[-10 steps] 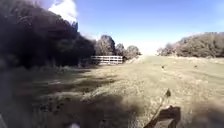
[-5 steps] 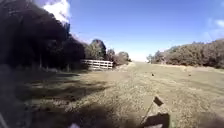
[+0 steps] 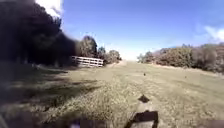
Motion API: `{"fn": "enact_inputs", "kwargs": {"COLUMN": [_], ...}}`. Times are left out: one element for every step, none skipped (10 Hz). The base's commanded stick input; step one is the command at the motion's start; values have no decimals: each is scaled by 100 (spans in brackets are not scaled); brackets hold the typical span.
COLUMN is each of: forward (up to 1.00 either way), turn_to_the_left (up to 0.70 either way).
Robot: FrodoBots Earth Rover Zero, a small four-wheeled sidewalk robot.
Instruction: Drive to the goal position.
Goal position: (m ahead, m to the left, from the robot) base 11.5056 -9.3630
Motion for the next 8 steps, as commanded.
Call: {"fn": "enact_inputs", "kwargs": {"forward": [70, 70, 70, 70, 70, 70, 70, 70], "turn_to_the_left": [0, 0, 0, 0, 0, 0, 0, 0]}}
